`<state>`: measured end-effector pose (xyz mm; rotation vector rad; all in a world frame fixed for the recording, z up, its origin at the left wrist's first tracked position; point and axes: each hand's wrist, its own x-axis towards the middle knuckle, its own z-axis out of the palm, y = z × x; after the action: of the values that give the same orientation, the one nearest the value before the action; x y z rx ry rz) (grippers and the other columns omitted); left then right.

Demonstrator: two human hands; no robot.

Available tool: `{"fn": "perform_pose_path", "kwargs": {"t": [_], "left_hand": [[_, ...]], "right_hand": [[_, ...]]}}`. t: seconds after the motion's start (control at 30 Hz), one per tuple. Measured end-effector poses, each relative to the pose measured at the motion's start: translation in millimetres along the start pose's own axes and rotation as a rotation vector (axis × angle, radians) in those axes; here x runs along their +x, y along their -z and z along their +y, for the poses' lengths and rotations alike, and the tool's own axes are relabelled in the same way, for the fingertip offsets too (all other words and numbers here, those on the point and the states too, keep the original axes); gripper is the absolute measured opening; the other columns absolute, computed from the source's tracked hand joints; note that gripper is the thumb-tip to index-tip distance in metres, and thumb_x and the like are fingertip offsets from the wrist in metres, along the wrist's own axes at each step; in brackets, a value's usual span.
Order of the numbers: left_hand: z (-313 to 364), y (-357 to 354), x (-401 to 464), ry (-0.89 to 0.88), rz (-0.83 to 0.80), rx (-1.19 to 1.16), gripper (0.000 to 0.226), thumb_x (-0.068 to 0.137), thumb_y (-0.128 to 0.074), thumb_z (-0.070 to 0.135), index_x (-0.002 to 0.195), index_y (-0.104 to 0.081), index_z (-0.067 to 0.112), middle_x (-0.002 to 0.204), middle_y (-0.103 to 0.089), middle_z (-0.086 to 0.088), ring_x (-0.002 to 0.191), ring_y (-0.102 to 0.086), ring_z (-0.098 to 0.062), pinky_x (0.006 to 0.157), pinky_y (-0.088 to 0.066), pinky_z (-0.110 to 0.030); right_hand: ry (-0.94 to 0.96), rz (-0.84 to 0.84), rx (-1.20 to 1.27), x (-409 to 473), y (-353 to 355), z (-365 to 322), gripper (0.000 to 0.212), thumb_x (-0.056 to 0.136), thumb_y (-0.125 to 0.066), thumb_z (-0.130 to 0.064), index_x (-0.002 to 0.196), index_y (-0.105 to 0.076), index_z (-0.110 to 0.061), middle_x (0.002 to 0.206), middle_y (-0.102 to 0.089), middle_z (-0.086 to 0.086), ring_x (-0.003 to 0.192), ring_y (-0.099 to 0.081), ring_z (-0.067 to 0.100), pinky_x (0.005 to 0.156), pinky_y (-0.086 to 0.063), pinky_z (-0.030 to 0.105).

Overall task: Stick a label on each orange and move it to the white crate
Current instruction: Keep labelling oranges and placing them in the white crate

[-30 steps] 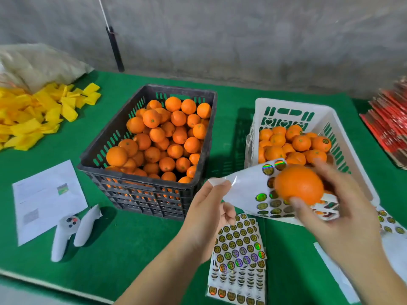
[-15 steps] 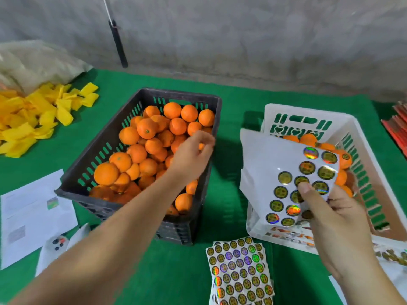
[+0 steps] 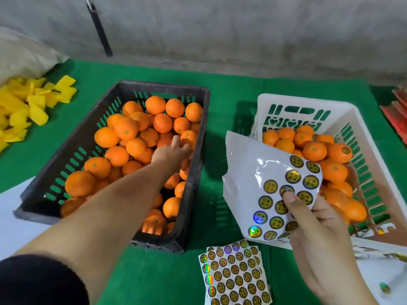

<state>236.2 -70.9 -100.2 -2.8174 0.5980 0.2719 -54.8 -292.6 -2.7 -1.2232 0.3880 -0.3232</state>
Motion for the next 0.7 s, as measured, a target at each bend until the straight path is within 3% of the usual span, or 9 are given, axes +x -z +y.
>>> {"fn": "perform_pose_path", "kwargs": {"t": [0.07, 0.17, 0.27, 0.33, 0.4, 0.47, 0.5, 0.57, 0.7], "left_hand": [[-6, 21, -16, 0.079, -0.001, -0.273, 0.088, 0.082, -0.085, 0.038, 0.145, -0.026, 0.022, 0.129, -0.052, -0.009, 0.105, -0.066, -0.038, 0.067, -0.051, -0.043], [-19, 62, -58, 0.254, 0.079, -0.988, 0.084, 0.072, -0.084, 0.058, 0.136, -0.041, 0.023, 0.110, -0.061, -0.002, 0.101, -0.062, -0.028, 0.075, -0.049, -0.039], [-13, 88, -143, 0.093, 0.032, -1.770, 0.095, 0.057, -0.083, 0.078, 0.132, -0.063, 0.023, 0.127, -0.070, -0.007, 0.112, -0.066, -0.025, 0.078, -0.055, -0.031], [8, 87, -197, -0.117, -0.091, -2.182, 0.100, 0.058, -0.086, 0.073, 0.138, -0.059, 0.019, 0.141, -0.065, -0.009, 0.126, -0.064, -0.022, 0.092, -0.057, -0.034], [36, 91, -238, -0.211, -0.203, -2.170, 0.098, 0.060, -0.089, 0.066, 0.133, -0.061, 0.006, 0.145, -0.059, -0.020, 0.135, -0.056, -0.035, 0.112, -0.045, -0.053], [61, 101, -266, -0.234, -0.256, -1.949, 0.074, 0.064, -0.091, 0.054, 0.107, -0.068, -0.001, 0.117, -0.067, -0.026, 0.107, -0.066, -0.038, 0.110, -0.045, -0.060], [75, 106, -275, -0.211, -0.215, -1.819, 0.064, 0.063, -0.091, 0.049, 0.102, -0.069, 0.004, 0.106, -0.065, -0.024, 0.092, -0.067, -0.033, 0.103, -0.051, -0.058], [87, 102, -291, -0.114, 0.004, -1.895, 0.075, 0.049, -0.096, 0.058, 0.113, -0.070, 0.029, 0.117, -0.064, -0.018, 0.098, -0.069, -0.034, 0.094, -0.055, -0.052], [91, 94, -314, -0.304, -0.048, -2.218, 0.083, 0.043, -0.102, 0.057, 0.112, -0.065, 0.029, 0.114, -0.066, -0.013, 0.106, -0.065, -0.036, 0.096, -0.051, -0.048]], "right_hand": [[0.021, -0.005, -0.015, -4, -1, 0, 0.040, 0.091, -0.067, -0.025, 0.131, -0.072, -0.022, 0.130, -0.075, 0.005, 0.118, -0.073, 0.028, 0.088, -0.062, 0.049], [0.084, -0.027, -0.019, -12, -2, -4, 0.042, 0.092, -0.068, -0.024, 0.134, -0.069, -0.023, 0.131, -0.074, 0.004, 0.118, -0.073, 0.025, 0.085, -0.063, 0.037], [0.164, -0.044, -0.012, -22, -8, -12, 0.042, 0.092, -0.071, -0.026, 0.134, -0.067, -0.024, 0.130, -0.074, 0.004, 0.118, -0.073, 0.025, 0.084, -0.063, 0.034], [0.221, -0.051, -0.023, -30, -13, -16, 0.047, 0.092, -0.075, -0.026, 0.137, -0.063, -0.025, 0.130, -0.074, 0.004, 0.117, -0.073, 0.024, 0.084, -0.064, 0.035], [0.269, -0.055, -0.054, -40, -17, -20, 0.054, 0.091, -0.074, -0.020, 0.142, -0.057, -0.028, 0.128, -0.075, 0.002, 0.113, -0.075, 0.022, 0.082, -0.064, 0.036], [0.341, -0.046, -0.100, -48, -22, -23, 0.054, 0.088, -0.071, -0.013, 0.135, -0.050, -0.031, 0.123, -0.076, -0.005, 0.109, -0.075, 0.017, 0.081, -0.065, 0.035], [0.396, -0.038, -0.137, -53, -23, -25, 0.050, 0.088, -0.070, -0.011, 0.127, -0.045, -0.032, 0.121, -0.076, -0.010, 0.107, -0.075, 0.013, 0.082, -0.065, 0.034], [0.505, -0.031, -0.245, -64, -23, -27, 0.047, 0.089, -0.072, -0.010, 0.116, -0.039, -0.032, 0.119, -0.070, -0.016, 0.109, -0.071, 0.010, 0.085, -0.061, 0.027], [0.505, -0.018, -0.655, -83, -18, -36, 0.023, 0.086, -0.073, -0.056, 0.106, -0.068, -0.047, 0.134, -0.049, -0.019, 0.134, -0.049, 0.004, 0.101, -0.041, 0.012]]}}
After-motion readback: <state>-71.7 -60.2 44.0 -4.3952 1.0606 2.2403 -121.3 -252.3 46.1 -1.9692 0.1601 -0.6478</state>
